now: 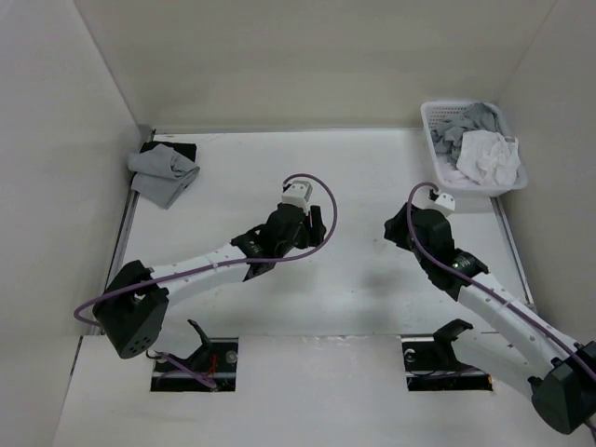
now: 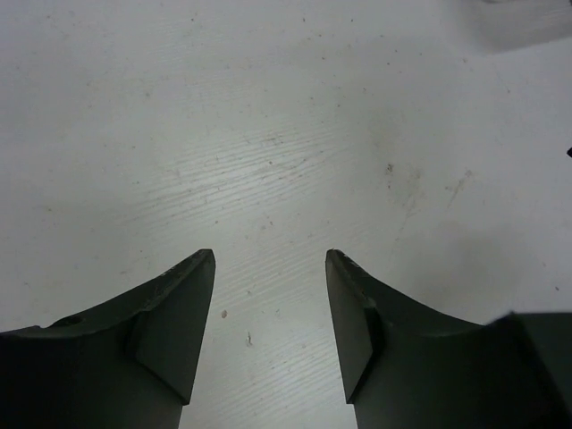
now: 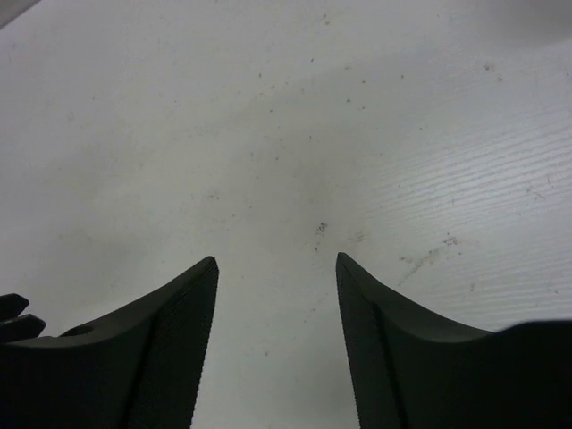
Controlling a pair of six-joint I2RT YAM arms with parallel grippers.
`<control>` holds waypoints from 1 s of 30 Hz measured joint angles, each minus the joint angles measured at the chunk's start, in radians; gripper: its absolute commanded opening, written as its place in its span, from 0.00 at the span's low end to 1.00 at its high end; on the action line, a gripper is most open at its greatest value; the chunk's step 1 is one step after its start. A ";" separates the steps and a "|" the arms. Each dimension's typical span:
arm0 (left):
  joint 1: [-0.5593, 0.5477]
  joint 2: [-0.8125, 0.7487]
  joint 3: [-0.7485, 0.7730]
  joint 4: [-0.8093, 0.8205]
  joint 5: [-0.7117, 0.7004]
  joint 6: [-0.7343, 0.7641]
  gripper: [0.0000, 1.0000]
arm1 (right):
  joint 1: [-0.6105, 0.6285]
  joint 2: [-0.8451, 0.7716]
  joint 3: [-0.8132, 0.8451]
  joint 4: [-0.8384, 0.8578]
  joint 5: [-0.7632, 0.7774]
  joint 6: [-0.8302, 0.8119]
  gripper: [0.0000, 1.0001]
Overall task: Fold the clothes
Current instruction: Grab the tank top from the pile
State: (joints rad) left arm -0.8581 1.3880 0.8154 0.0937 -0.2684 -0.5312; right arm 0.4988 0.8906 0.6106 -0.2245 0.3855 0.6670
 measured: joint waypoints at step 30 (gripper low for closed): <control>0.000 -0.052 -0.213 0.340 0.075 0.034 0.44 | -0.718 1.060 0.893 0.143 -0.101 -0.213 0.49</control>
State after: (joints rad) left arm -0.8577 1.3361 0.6025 0.4332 -0.1932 -0.4976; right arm -0.2188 1.9507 1.5036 -0.0811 0.2848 0.4538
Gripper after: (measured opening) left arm 0.427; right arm 0.486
